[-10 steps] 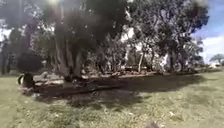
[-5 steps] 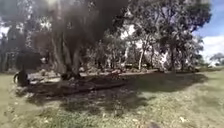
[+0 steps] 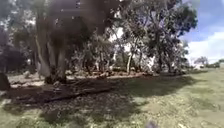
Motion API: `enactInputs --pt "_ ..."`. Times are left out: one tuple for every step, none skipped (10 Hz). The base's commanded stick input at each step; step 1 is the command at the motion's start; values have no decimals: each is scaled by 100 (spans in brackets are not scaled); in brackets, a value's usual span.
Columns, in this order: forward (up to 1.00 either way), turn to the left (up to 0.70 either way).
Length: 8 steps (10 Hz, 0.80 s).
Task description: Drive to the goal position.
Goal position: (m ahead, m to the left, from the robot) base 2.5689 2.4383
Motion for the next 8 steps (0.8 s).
enactInputs --pt "50 0" --pt "50 0" --pt "50 0" --pt "50 0" --pt "50 0" --pt "50 0" --pt "50 0" --pt "50 0"
